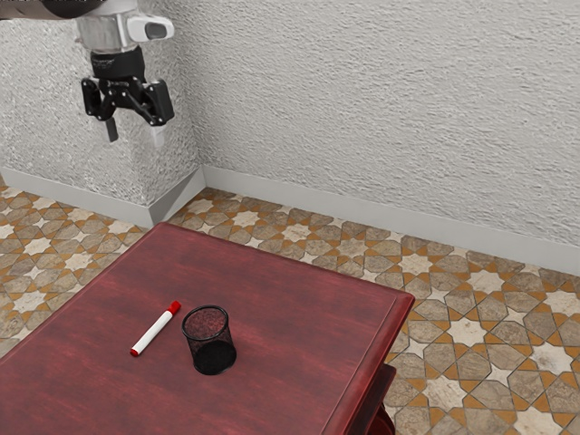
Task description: Put the marker into the pen holder.
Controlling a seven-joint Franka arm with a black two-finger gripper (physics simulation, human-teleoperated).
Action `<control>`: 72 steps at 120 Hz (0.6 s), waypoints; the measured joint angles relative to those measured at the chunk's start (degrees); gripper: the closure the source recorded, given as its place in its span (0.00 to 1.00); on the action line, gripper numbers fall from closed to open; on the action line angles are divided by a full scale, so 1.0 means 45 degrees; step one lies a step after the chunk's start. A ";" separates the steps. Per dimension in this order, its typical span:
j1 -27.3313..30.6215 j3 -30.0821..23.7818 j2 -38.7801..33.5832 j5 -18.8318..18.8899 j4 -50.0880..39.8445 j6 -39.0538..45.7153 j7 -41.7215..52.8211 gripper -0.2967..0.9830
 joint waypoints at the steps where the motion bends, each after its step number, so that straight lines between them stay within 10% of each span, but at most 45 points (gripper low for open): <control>1: 0.0006 0.0011 0.0011 0.0004 -0.0001 0.0033 -0.0004 0.23; 72: 0.0010 0.2504 0.2628 -0.0056 -0.4822 0.4602 -0.0013 0.23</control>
